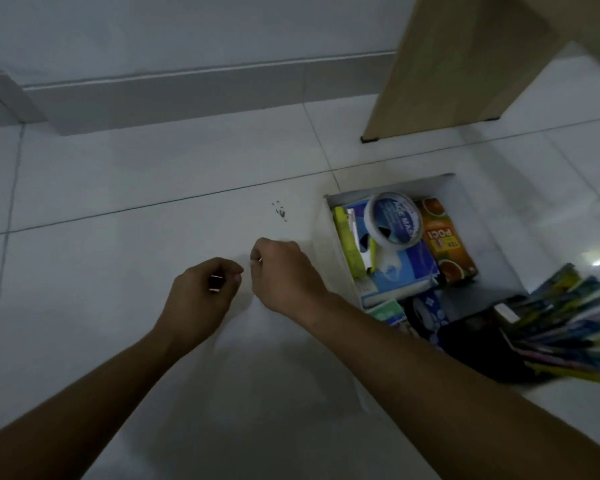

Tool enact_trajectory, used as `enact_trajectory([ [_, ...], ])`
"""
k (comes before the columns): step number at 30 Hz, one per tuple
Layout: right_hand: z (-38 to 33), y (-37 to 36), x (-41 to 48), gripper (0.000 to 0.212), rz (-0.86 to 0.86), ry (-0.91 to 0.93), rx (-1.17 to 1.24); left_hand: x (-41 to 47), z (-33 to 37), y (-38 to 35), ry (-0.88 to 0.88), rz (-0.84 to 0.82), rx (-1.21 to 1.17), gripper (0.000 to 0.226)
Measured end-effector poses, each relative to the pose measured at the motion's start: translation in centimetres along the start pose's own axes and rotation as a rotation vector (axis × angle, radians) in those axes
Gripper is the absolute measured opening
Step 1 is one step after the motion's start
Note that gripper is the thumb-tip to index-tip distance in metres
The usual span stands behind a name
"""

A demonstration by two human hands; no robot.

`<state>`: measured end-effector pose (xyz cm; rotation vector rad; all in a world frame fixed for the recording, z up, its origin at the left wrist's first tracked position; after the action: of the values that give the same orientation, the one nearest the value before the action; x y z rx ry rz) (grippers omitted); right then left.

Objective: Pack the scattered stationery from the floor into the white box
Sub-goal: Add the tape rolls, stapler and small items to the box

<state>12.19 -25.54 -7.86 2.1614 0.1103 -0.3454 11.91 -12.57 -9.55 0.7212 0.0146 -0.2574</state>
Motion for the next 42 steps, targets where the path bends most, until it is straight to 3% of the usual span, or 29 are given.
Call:
enact_trajectory([
  [8,3.1,9.2,-8.9,0.012,0.335,0.094,0.319,-2.7,11.6,-1.6,-0.253,-0.046,-0.251,0.008],
  [15,11.3,11.4,-14.7,0.011,0.421,-0.061,0.374,-4.8,17.8,-6.8,-0.472,-0.185,-0.157,0.011],
  [20,14.0,10.2,-17.8,0.008,0.420,-0.093,0.385,-6.4,18.0,-10.3,-0.590,-0.306,0.164,0.008],
  [23,15.0,9.9,-19.2,0.007,0.423,-0.104,0.360,-7.2,17.9,-10.7,-0.658,-0.290,0.234,0.010],
  [26,15.4,11.0,-20.7,0.005,0.535,-0.068,0.318,-7.2,16.8,-10.0,-0.551,-0.185,0.168,0.037],
  [28,16.0,11.9,-22.1,0.007,0.652,-0.044,0.276,-7.1,15.6,-9.4,-0.410,-0.146,0.029,0.066],
  [30,16.9,12.1,-23.9,0.008,0.766,-0.051,0.241,-7.3,14.8,-9.5,-0.299,-0.174,-0.149,0.078],
  [32,18.2,11.6,-25.4,0.007,0.844,-0.148,0.229,-7.6,13.6,-10.7,-0.117,-0.263,-0.344,0.079],
  [34,20.2,10.2,-26.6,0.021,0.876,-0.351,0.273,-8.1,12.6,-11.9,0.042,-0.340,-0.523,0.071],
  [36,21.9,8.5,-26.9,0.045,0.816,-0.509,0.451,-8.1,12.8,-12.3,0.027,-0.377,-0.551,0.059],
  [38,22.2,7.4,-26.3,0.062,0.739,-0.518,0.598,-7.9,13.2,-12.1,0.027,-0.379,-0.551,0.054],
  [42,21.4,6.7,-25.2,0.083,0.669,-0.481,0.556,-7.3,12.2,-11.1,0.071,-0.338,-0.545,0.056],
])
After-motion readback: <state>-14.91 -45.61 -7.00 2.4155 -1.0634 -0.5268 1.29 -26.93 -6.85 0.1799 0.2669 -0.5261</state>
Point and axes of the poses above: each hand's wrist, its own x-axis towards the middle knuckle, its own y-axis out of the back of the hand, z = x × y, the point moved 9 cm from there along x, towards the middle knuckle, and after that the axes turned 5 degrees about -y, right-handed, at the moved point
